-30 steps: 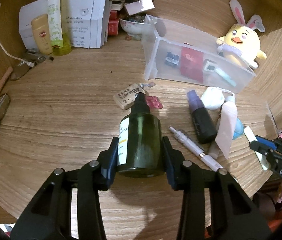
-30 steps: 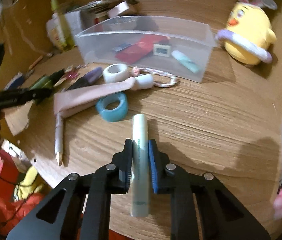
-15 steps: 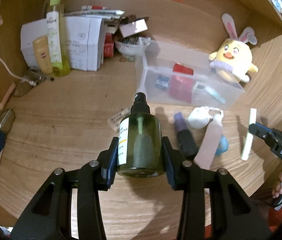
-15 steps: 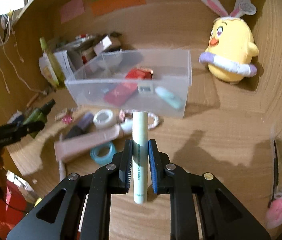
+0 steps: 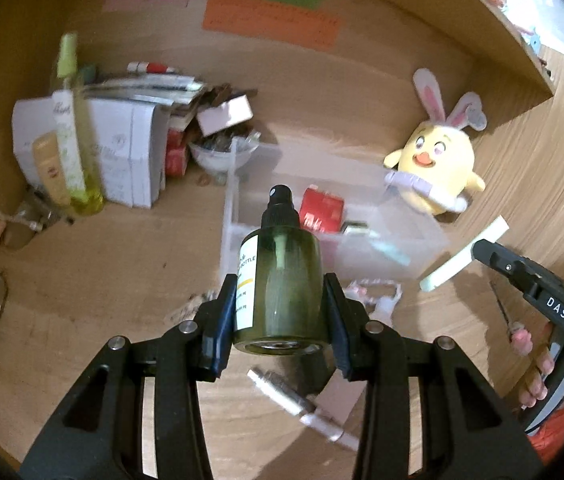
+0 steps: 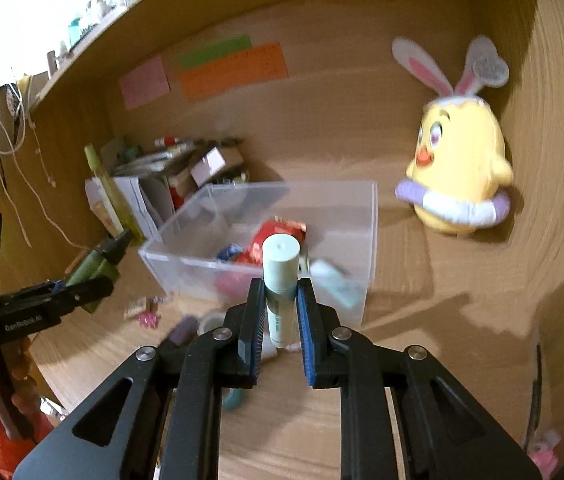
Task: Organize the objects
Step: 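Carry the bottle and glue stick into the clear box and release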
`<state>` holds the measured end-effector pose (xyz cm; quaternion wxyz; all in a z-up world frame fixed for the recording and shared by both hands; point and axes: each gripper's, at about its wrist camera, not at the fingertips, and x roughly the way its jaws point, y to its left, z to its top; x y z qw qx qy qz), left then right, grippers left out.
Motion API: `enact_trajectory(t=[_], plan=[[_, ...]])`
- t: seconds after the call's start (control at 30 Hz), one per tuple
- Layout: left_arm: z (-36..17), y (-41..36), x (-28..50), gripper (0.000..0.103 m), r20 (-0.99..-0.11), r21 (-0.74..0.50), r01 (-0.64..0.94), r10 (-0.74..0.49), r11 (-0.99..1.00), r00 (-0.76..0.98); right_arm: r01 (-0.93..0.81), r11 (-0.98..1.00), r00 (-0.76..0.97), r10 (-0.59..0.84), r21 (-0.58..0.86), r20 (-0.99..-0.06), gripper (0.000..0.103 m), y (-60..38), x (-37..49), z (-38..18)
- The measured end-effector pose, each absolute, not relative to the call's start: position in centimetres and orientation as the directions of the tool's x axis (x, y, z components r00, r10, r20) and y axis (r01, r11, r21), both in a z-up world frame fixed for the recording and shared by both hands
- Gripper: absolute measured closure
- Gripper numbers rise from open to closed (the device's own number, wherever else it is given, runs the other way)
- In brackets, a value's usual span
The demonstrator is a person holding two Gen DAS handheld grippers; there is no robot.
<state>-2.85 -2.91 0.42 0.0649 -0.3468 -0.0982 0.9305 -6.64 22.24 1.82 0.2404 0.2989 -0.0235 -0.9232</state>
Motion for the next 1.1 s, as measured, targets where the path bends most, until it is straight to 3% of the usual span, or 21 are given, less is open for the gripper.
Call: enact_trajectory(t=[0.53, 1.1], plan=[[3.9, -1.5, -7.1, 0.062, -0.574, -0.232, -0.090, 0.211, -0.969, -0.792, 0.475, -0.865, -0.736, -0.492, 0.162, -0.465, 0.089, 20.3, -9.6, 5.1], [0.8, -0.3, -14.0, 0.062, -0.659, -0.204, -0.057, 0.180, -0.977, -0.731, 0.500, -0.844, -0.655, -0.516, 0.195, -0.553, 0.089, 17.4, -14.4, 1.9]])
